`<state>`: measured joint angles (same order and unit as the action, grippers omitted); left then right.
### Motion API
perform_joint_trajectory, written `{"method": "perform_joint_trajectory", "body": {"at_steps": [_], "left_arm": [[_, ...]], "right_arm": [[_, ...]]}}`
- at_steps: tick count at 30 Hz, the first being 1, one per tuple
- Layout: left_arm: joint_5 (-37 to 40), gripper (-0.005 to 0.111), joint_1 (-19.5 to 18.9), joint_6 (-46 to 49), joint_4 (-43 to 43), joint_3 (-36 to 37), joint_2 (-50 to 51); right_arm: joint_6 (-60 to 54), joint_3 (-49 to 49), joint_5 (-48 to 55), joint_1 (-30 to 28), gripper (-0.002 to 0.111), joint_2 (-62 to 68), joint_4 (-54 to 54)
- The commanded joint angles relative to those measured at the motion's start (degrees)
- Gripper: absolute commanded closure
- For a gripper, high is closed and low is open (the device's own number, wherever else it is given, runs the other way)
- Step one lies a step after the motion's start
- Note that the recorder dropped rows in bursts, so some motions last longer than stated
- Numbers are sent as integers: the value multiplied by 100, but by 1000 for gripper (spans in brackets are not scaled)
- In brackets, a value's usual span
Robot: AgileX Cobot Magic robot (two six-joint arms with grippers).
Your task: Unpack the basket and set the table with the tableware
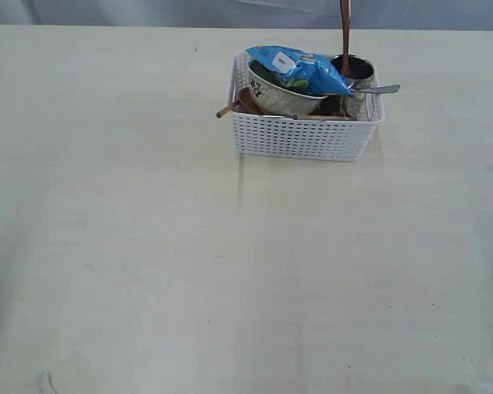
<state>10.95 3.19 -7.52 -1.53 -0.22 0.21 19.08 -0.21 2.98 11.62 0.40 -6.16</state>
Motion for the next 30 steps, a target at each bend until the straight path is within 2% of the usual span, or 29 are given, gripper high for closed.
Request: {"method": "perform_joint_trajectory", "body": {"at_steps": [1, 6, 9, 14, 21, 24, 26, 27, 29, 30], "left_arm": [[-5, 101, -28, 22, -26, 22, -21], [-5, 101, -28, 22, -26, 22, -21], [-5, 101, -28, 22, -26, 22, -21], [-5, 101, -28, 22, -26, 22, -21], [-5, 101, -28, 22, -26, 22, -21], [-5, 101, -28, 22, -26, 22, -21], [-5, 101, -28, 22, -26, 22, -21], [-5, 101, -28, 22, -26, 22, -21], [-5, 101, -28, 22, -26, 22, -21], [-5, 101, -28, 22, -26, 22, -21]], "right_arm": [[430, 21, -619, -19, 108, -40, 497], [393, 21, -1105, -19, 108, -40, 555], [895, 21, -1621, -19, 108, -40, 705], [1127, 21, -3375, -19, 108, 265, 785], [766, -1190, -3648, -19, 108, 2514, 421], [1143, -1713, -3701, -19, 108, 3612, 329], [1976, -2165, -3737, -19, 108, 4569, 329], [2034, -2340, -3684, -19, 108, 4867, 329], [2010, -2896, -3056, -19, 108, 5589, 329], [2010, -3404, -2092, -19, 108, 5974, 223]]}}
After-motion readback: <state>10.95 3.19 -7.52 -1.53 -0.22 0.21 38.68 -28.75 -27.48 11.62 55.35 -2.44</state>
